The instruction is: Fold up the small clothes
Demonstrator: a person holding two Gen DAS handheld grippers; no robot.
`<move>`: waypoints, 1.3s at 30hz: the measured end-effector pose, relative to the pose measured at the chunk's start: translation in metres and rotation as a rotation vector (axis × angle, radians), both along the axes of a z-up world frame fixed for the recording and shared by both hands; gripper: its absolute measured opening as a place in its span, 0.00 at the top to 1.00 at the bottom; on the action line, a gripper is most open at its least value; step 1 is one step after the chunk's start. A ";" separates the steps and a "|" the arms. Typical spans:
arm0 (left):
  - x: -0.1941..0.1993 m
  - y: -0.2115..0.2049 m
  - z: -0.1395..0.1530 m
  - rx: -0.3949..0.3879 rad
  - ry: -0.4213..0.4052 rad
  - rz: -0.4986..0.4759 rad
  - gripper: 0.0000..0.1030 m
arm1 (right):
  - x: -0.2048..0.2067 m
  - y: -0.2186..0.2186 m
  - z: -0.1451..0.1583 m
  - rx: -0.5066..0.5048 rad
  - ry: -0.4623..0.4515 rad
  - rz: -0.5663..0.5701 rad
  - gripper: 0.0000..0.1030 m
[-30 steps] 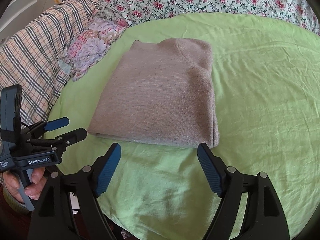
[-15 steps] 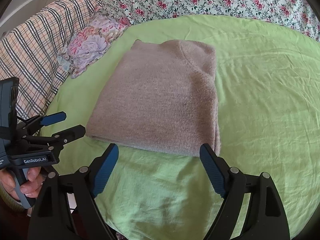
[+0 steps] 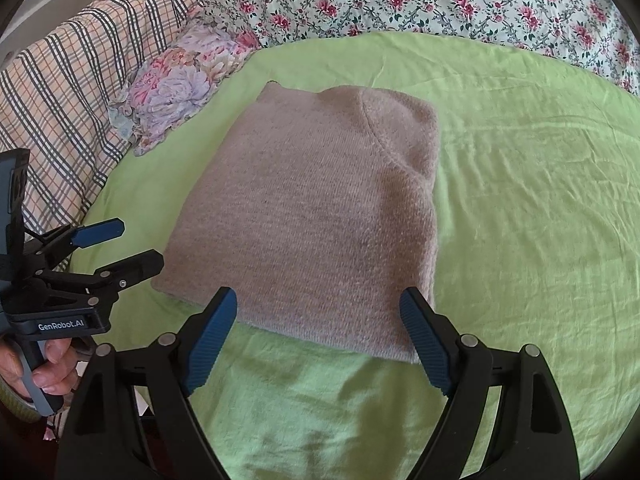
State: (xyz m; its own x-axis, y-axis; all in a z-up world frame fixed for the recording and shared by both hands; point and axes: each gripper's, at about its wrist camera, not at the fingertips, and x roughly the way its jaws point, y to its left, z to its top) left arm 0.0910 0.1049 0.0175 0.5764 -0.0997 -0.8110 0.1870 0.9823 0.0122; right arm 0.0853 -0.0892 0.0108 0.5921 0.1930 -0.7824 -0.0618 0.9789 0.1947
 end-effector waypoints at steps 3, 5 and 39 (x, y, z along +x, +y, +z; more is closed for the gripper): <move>0.002 -0.002 -0.001 0.001 0.002 0.002 0.13 | 0.003 0.002 -0.001 0.000 0.004 0.006 0.19; 0.002 -0.004 -0.002 0.003 0.004 0.003 0.12 | 0.004 0.004 -0.003 -0.005 0.010 0.011 0.19; 0.006 -0.012 -0.005 0.003 0.018 -0.008 0.12 | 0.007 0.003 0.001 -0.005 0.005 0.007 0.18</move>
